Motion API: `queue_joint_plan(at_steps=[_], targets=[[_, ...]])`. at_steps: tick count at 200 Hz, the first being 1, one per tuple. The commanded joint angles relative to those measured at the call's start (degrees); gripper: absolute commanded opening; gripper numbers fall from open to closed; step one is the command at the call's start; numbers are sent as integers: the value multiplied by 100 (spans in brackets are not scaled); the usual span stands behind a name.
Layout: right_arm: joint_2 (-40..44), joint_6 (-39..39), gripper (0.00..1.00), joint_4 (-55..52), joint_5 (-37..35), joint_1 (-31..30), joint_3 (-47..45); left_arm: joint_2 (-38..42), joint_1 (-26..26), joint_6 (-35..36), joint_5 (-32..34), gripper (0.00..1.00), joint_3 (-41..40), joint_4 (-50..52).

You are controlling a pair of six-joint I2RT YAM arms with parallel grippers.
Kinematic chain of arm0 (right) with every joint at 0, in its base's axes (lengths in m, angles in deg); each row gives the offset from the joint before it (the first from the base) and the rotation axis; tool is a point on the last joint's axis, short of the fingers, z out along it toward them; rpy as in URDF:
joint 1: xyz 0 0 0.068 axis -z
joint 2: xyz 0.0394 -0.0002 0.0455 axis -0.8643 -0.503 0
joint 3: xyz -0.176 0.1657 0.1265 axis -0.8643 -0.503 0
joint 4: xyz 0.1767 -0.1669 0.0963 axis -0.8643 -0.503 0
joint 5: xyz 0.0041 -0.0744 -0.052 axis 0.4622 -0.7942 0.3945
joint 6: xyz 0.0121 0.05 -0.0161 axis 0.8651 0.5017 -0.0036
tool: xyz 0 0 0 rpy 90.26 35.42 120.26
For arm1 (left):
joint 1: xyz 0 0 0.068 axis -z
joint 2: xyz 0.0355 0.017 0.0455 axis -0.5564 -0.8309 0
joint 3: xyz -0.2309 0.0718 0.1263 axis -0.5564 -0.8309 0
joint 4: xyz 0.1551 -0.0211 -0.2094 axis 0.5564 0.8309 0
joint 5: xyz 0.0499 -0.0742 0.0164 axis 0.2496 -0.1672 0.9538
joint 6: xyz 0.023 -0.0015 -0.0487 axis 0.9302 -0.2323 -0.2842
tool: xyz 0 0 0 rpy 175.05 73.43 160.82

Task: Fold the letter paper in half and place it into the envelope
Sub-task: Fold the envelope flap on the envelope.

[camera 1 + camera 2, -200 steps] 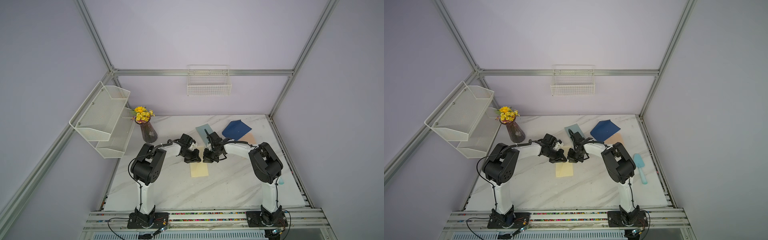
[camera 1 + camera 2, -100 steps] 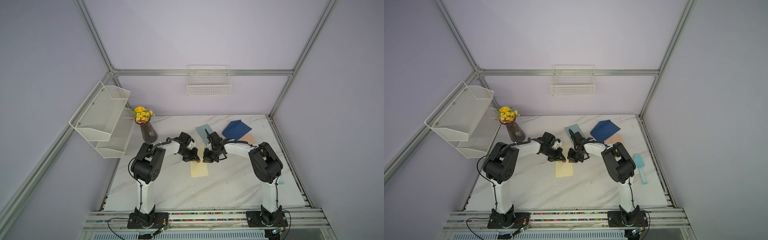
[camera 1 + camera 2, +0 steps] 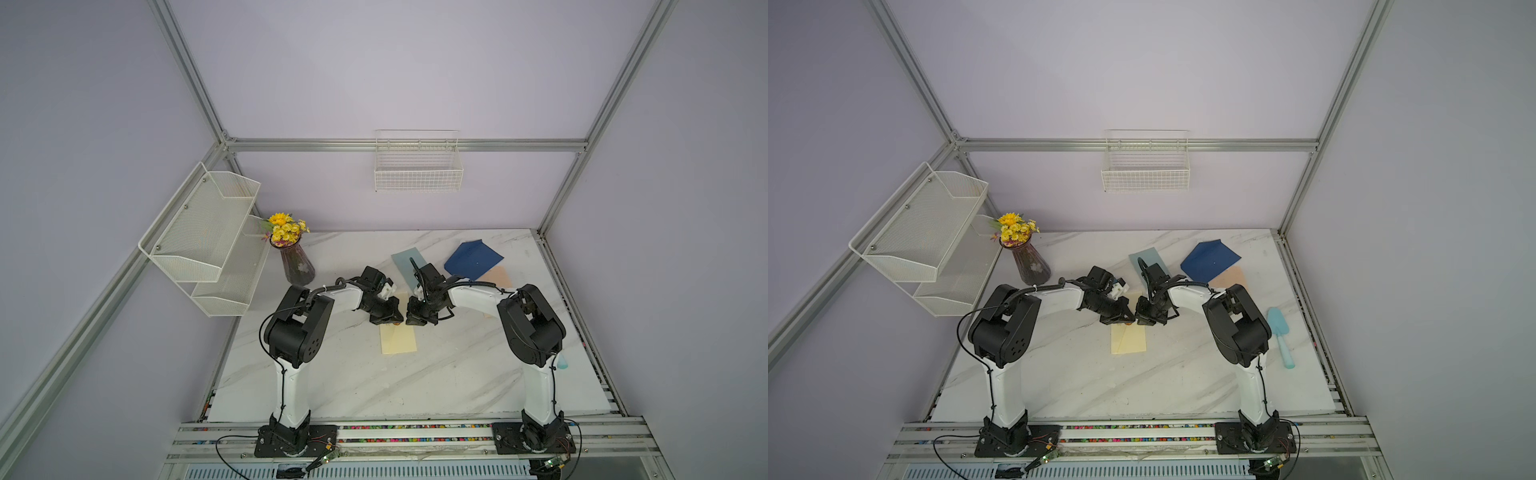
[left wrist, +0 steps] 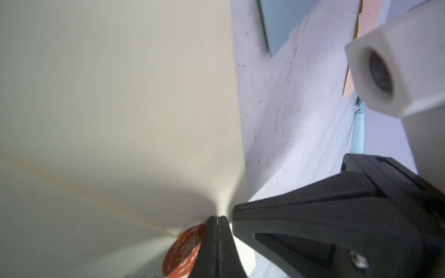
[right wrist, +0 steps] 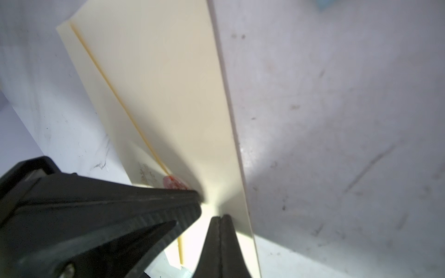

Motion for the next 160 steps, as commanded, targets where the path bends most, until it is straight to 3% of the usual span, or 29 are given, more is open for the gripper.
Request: queue_joint_plan(at_steps=[1,80,160], targets=[[-241,57,0,-204,-338,32,-236,-114,-254,123,793,0,-256,513],[-176,5,0,-204,-319,54,-285,-555,165,14,733,0,321,587],[-168,-14,0,-162,-286,102,-369,-244,105,461,874,0,-296,804]])
